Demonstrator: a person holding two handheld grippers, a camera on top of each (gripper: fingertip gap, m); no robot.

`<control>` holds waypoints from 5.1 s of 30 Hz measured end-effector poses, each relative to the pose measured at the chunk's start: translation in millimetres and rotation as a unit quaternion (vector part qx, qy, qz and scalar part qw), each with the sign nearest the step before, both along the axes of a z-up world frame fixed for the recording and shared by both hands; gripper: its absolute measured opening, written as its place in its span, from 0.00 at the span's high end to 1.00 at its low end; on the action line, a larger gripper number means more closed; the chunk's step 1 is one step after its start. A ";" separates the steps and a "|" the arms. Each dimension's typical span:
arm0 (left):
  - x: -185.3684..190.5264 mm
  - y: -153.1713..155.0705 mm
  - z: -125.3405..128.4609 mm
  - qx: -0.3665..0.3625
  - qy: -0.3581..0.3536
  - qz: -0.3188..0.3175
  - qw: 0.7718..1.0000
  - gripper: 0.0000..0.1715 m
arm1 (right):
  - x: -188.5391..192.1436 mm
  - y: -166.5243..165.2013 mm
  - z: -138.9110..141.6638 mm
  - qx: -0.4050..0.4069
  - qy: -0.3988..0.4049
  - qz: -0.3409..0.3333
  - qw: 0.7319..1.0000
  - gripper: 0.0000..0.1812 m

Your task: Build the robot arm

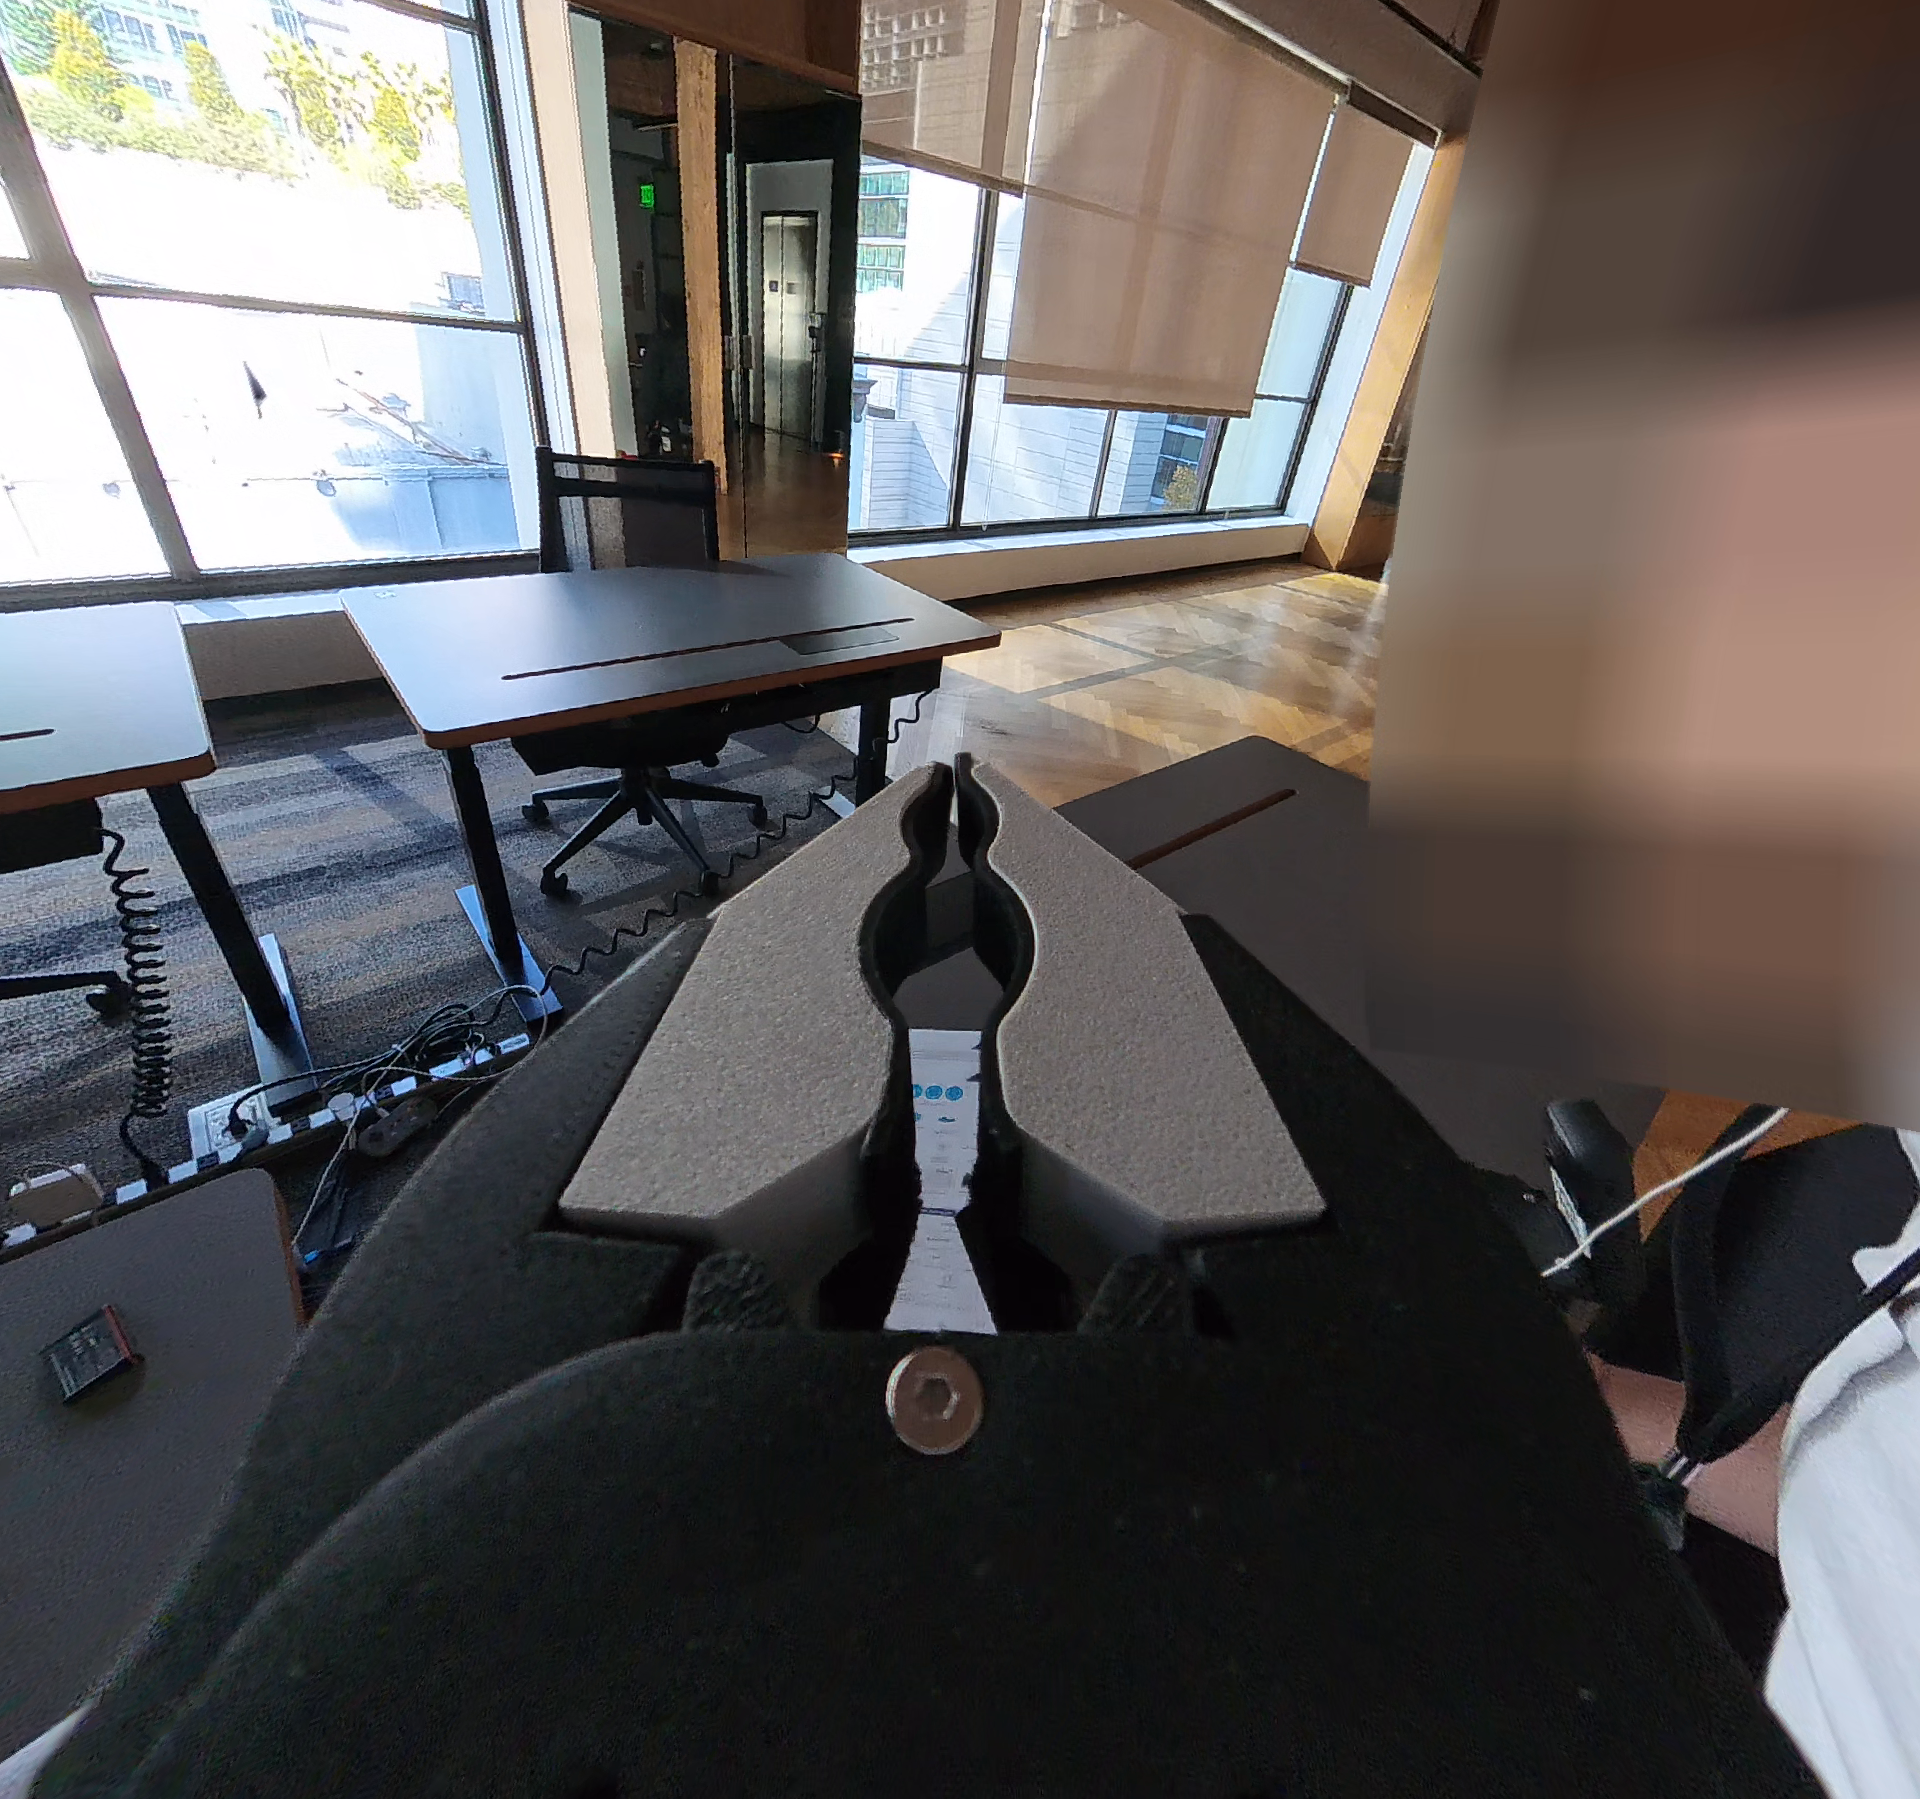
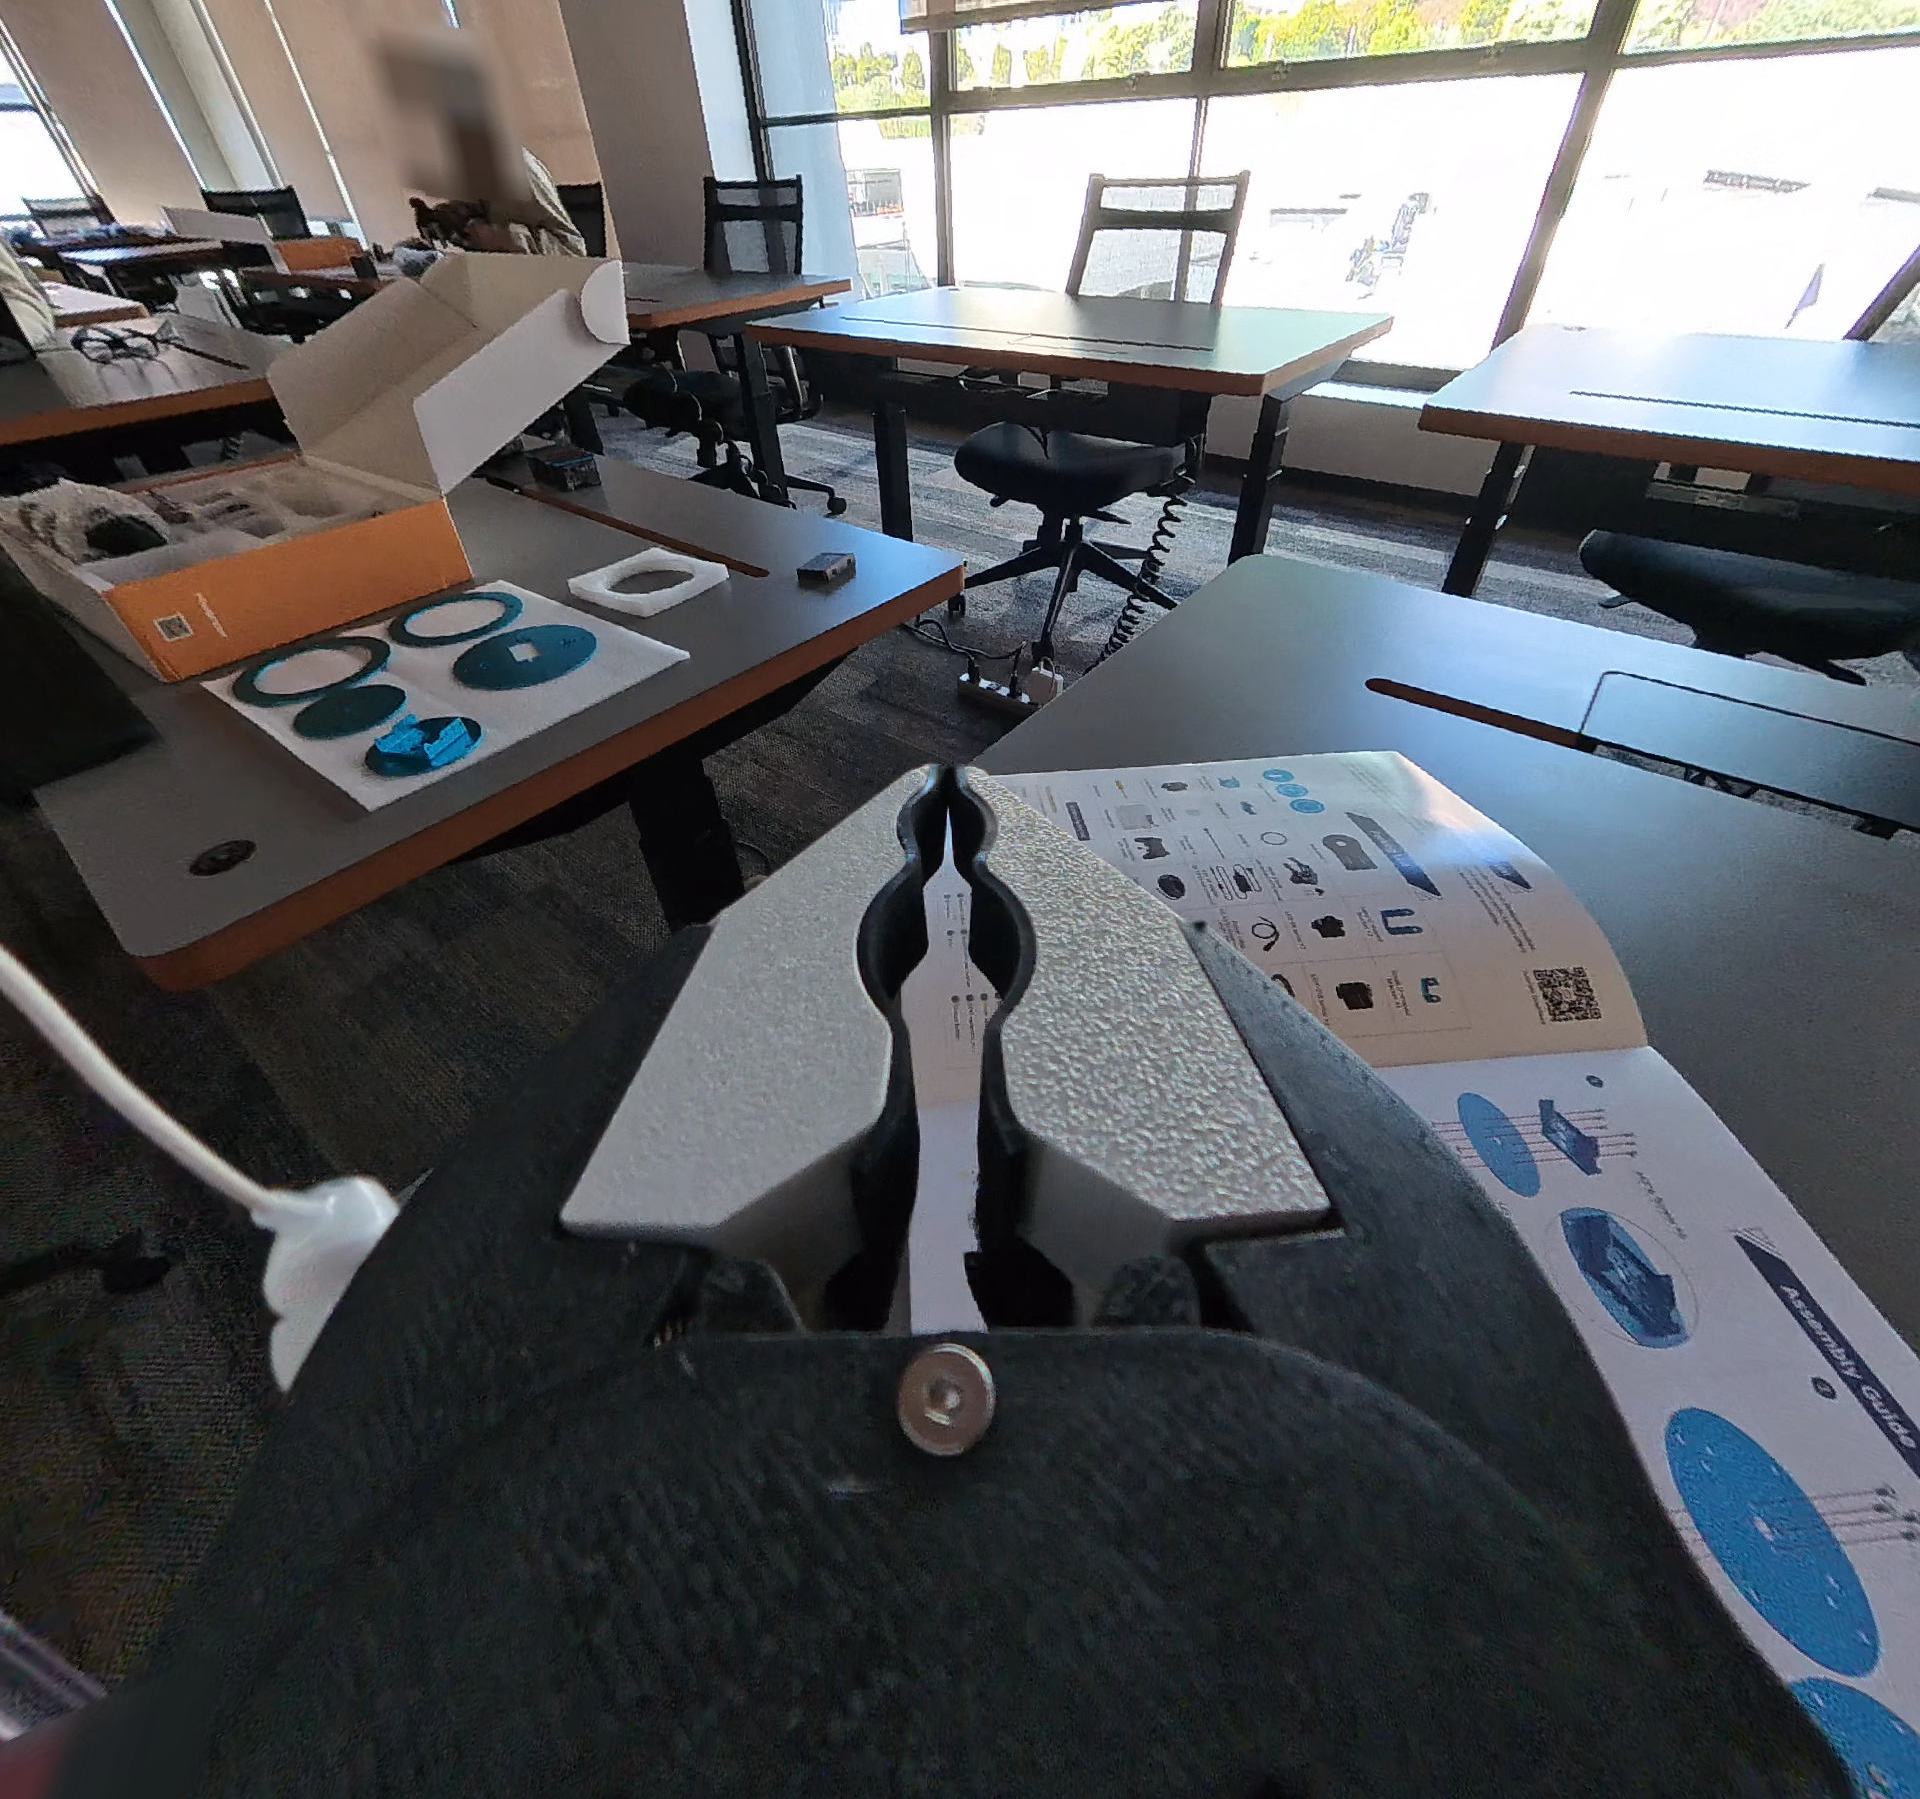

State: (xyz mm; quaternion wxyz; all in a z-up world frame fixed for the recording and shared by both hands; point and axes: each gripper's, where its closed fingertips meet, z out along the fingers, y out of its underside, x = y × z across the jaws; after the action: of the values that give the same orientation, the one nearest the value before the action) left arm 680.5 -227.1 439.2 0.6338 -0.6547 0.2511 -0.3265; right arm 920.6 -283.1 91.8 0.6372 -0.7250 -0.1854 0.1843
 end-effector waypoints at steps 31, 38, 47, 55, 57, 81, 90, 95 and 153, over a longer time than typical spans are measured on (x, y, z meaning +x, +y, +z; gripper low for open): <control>-17.7 -16.1 2.6 0.002 -0.011 0.019 1.000 1.00 | -25.6 -6.0 -5.6 -0.014 0.008 0.033 0.999 1.00; -8.1 -11.6 -34.5 -0.014 0.016 0.013 1.000 1.00 | -27.3 -2.2 -15.2 -0.032 0.018 0.045 0.998 1.00; 73.5 34.1 -137.0 -0.037 0.133 -0.092 0.986 1.00 | 3.9 -13.1 -1.4 -0.081 -0.027 -0.019 0.996 1.00; 97.2 63.6 -212.2 -0.082 0.279 -0.159 0.943 1.00 | 68.7 -42.6 32.5 -0.212 -0.095 -0.169 0.958 1.00; 101.2 72.5 -236.0 -0.090 0.310 -0.183 0.929 1.00 | 72.8 -48.0 36.8 -0.241 -0.108 -0.214 0.940 1.00; 132.8 212.6 -266.9 -0.039 0.302 -0.247 0.920 1.00 | 41.4 36.2 72.0 -0.159 -0.092 -0.395 0.900 1.00; 153.2 224.0 -247.9 -0.038 0.272 -0.229 0.934 1.00 | 87.0 11.0 52.8 -0.194 -0.139 -0.417 0.877 1.00; 170.7 214.8 -243.2 -0.050 0.247 -0.246 0.936 1.00 | 103.4 3.6 46.8 -0.195 -0.131 -0.429 0.872 1.00; 166.7 215.4 -251.4 -0.099 0.217 -0.245 0.940 1.00 | 67.1 24.5 11.3 -0.225 -0.108 -0.368 0.896 1.00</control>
State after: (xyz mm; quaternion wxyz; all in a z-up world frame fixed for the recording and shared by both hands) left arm 847.2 -11.7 187.8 0.3966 -0.6874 0.5013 -0.3447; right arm 987.7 -258.6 103.1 0.4557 -0.8807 0.0737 -0.1062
